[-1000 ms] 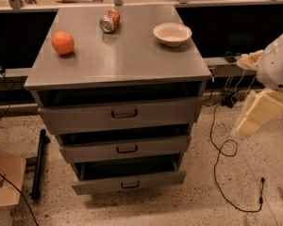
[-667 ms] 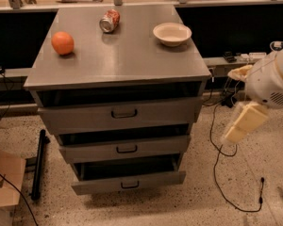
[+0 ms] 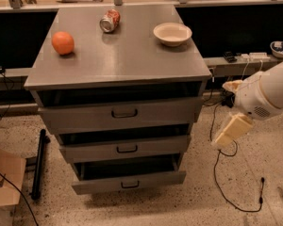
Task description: Open middle drawer
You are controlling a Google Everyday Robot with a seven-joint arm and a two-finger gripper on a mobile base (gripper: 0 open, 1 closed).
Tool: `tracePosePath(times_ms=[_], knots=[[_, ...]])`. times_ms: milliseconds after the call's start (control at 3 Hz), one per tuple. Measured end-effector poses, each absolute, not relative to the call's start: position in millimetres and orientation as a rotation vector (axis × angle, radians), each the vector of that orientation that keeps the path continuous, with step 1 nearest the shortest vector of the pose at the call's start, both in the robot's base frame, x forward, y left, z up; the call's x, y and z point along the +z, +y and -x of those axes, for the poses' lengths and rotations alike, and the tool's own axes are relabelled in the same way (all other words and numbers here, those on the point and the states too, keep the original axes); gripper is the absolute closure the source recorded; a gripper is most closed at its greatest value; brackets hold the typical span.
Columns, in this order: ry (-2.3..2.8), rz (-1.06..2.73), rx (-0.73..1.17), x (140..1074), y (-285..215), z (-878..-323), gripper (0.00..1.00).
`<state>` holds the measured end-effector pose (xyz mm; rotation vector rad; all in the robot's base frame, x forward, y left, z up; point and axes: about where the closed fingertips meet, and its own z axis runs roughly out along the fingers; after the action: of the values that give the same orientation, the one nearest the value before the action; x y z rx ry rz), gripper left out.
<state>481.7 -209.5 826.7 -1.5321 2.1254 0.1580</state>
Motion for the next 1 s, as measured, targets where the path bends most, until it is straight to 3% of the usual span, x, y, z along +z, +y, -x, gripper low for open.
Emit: tracePosePath(times_ms=[1000], knots=[[2.156,1.49,0.439,664,-141,-497,0.0]])
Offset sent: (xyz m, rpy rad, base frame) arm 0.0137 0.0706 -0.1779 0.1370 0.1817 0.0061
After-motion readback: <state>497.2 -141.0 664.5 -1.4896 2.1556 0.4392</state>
